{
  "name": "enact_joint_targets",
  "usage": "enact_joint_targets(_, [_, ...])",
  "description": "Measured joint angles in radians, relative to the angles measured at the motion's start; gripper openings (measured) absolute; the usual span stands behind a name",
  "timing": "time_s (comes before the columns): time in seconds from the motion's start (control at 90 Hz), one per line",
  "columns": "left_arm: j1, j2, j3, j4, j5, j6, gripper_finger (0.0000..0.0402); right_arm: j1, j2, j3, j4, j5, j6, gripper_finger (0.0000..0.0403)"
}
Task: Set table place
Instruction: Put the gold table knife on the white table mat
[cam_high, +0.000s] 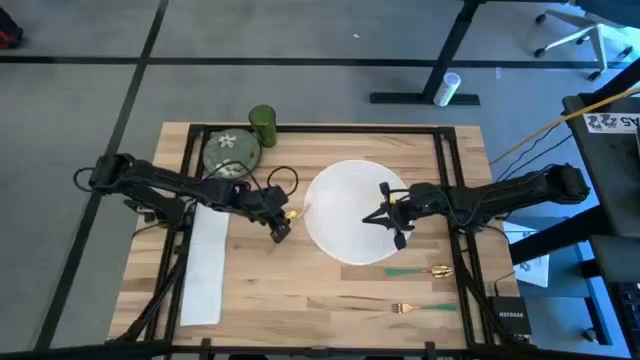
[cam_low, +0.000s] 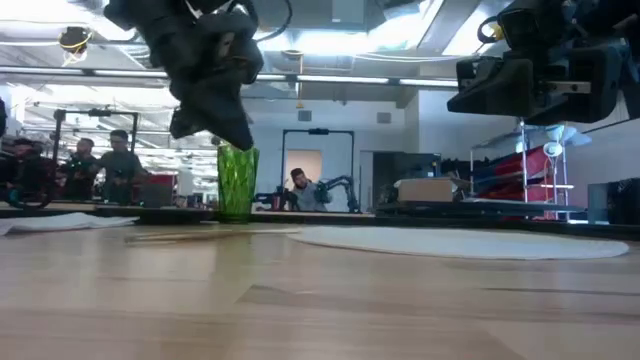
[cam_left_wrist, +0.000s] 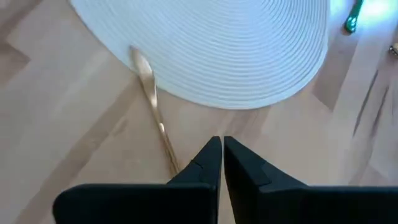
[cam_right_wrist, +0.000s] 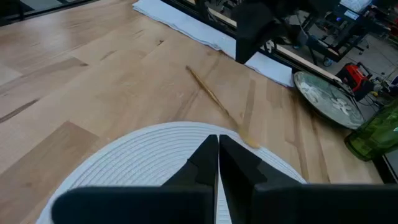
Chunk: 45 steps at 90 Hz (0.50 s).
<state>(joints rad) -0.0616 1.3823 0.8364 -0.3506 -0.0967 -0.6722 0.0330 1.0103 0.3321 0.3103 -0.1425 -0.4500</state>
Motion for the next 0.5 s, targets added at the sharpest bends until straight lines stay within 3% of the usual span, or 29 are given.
enact_joint_targets(0.333, [-0.004,0.002,0.0,-0.069,0.041,-0.057,0.0001,0.0,0.0,0.0,0.0,0.0,0.004,0.0])
enact_joint_targets(0.5, [-0.004,0.043,0.0,-0.115,0.041,-0.06,0.0023,0.0,0.0,0.0,-0.002,0.0,0.009,0.0])
